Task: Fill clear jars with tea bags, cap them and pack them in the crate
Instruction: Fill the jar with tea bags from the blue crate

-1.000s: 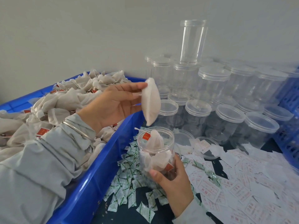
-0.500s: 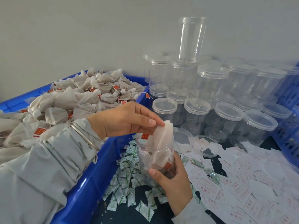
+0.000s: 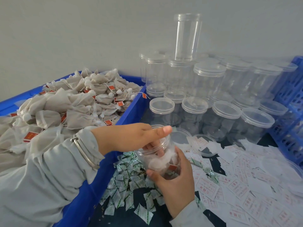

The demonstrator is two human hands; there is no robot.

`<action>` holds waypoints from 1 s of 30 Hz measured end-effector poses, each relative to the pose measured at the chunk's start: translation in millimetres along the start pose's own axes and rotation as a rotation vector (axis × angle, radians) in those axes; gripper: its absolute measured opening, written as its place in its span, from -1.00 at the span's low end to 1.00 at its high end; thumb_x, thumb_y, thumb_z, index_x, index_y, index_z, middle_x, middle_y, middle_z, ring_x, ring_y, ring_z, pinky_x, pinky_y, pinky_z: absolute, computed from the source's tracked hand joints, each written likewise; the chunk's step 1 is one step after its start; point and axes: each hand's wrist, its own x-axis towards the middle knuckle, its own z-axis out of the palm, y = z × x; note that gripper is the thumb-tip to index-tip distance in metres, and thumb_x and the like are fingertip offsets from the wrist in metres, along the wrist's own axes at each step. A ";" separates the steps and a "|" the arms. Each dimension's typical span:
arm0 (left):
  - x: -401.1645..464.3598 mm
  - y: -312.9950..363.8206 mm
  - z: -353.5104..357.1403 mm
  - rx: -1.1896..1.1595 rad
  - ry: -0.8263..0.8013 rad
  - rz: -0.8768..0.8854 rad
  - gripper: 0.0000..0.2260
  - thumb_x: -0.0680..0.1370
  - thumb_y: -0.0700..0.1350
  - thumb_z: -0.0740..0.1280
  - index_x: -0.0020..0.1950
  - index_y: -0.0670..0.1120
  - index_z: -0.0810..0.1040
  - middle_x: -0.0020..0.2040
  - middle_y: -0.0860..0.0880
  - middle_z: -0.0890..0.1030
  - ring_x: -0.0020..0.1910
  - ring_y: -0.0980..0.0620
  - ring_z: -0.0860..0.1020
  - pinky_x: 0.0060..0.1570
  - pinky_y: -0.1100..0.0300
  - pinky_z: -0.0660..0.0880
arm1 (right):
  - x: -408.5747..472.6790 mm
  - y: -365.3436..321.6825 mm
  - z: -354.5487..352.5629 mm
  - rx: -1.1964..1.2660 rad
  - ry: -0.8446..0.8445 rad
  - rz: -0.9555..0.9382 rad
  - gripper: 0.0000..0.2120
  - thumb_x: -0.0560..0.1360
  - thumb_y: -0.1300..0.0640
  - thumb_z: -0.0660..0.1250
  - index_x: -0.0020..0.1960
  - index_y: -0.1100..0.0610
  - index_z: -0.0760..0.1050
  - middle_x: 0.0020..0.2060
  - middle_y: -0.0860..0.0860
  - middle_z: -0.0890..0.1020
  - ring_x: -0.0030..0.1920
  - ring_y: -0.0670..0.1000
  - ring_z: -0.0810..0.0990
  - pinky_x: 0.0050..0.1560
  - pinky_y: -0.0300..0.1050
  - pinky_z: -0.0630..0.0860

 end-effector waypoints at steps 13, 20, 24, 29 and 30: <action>3.8 -2.3 2.7 -0.013 0.676 0.357 -0.56 0.45 0.34 0.15 -0.07 0.04 0.63 -0.19 -0.04 0.66 -0.20 -0.03 0.63 -0.19 -0.04 0.59 | 2.2 -3.1 0.5 0.167 0.152 0.049 -0.15 -0.09 -0.30 0.59 0.13 -0.40 0.31 0.18 -0.27 0.45 0.12 -0.28 0.53 0.02 -0.39 0.51; 22.7 -36.9 -6.1 0.493 0.400 -0.067 -0.83 0.58 -0.09 0.21 -0.02 0.13 0.57 0.01 0.13 0.60 -0.03 0.11 0.55 -0.02 0.25 0.49 | 11.1 -7.2 -6.7 0.339 0.324 0.002 -0.12 0.03 -0.06 0.51 0.31 -0.17 0.27 0.13 -0.22 0.47 -0.05 -0.40 0.55 -0.22 -0.53 0.45; 31.7 -33.5 9.2 0.746 0.063 -0.179 -0.72 0.56 -0.18 0.17 0.12 0.05 0.61 0.12 0.06 0.59 -0.06 0.13 0.53 -0.10 0.30 0.49 | 11.2 -6.8 -5.6 0.369 0.330 0.013 -0.12 0.01 -0.09 0.52 0.28 -0.21 0.28 0.12 -0.27 0.46 -0.05 -0.39 0.55 -0.22 -0.51 0.47; 40.0 -29.3 23.8 0.804 -0.341 -0.288 -0.63 0.59 -0.29 0.11 0.32 -0.06 0.52 0.33 -0.02 0.48 0.22 -0.04 0.47 0.10 0.21 0.38 | 9.9 -5.7 -4.2 0.355 0.318 0.025 -0.13 -0.02 -0.16 0.52 0.25 -0.28 0.27 0.11 -0.31 0.43 0.00 -0.42 0.51 -0.16 -0.52 0.46; 40.9 -30.6 24.5 0.816 -0.355 -0.304 -0.63 0.60 -0.27 0.12 0.37 -0.08 0.47 0.35 -0.03 0.46 0.26 -0.05 0.45 0.15 0.19 0.37 | 10.0 -5.9 -4.0 0.353 0.315 0.028 -0.13 -0.02 -0.16 0.52 0.25 -0.27 0.27 0.11 -0.31 0.42 0.00 -0.40 0.51 -0.18 -0.53 0.45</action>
